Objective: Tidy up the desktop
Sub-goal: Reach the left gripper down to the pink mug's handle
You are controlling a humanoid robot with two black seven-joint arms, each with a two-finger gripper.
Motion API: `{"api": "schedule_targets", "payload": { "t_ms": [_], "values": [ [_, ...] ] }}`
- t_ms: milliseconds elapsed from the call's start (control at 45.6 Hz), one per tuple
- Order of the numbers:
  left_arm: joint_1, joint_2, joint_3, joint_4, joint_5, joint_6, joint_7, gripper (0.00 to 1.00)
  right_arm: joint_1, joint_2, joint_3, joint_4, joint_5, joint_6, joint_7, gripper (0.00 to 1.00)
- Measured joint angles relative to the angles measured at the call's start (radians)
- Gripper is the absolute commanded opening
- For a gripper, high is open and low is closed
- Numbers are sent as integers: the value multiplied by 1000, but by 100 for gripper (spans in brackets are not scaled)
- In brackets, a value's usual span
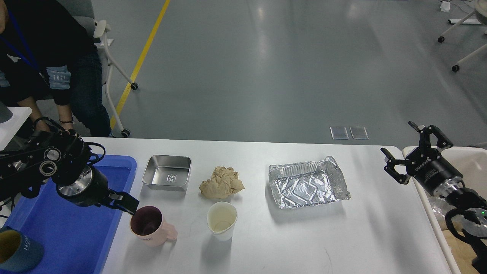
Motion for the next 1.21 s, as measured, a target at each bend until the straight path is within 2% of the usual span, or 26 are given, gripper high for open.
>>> {"api": "schedule_targets", "payload": {
  "t_ms": [176, 461, 1207],
  "values": [
    [22, -1, 0, 9, 15, 34, 7, 98, -4, 0, -1, 0, 0, 1, 0, 100],
    [42, -9, -17, 38, 15, 74, 62, 99, -12, 3, -2, 0, 0, 1, 0, 100],
    [52, -101, -10, 70, 22, 76, 66, 98, -35, -4, 1, 1, 0, 4, 0, 100]
  ]
}}
